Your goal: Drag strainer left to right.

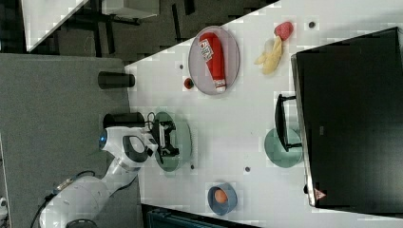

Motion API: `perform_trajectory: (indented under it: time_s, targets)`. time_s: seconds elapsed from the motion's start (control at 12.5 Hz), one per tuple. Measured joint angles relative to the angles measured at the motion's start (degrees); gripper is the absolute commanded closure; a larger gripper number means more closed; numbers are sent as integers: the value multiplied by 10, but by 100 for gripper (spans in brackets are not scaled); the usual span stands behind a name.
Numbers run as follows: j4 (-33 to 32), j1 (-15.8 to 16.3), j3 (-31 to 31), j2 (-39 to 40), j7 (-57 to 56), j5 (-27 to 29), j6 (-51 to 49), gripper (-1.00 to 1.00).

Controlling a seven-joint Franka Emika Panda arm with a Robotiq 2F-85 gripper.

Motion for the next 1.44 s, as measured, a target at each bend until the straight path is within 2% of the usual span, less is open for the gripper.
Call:
perform_trajectory:
  time_s: [0.16, 0.48, 0.64, 0.8, 1.12, 1.28, 1.44]
  targets:
    - [-6, 17, -20, 1, 2, 1, 14, -100]
    - [-2, 9, -7, -17, 4, 1, 12, -100]
    - [-7, 18, -18, -19, 4, 1, 22, -100]
    - [-4, 13, -19, -18, 4, -1, 17, -100]
    - [-49, -12, -22, -32, 2, 4, 22, -100]
    - [-71, -38, -13, -44, -2, 2, 10, -100]
    - [-72, -53, -19, -47, -25, 9, 15, -100]
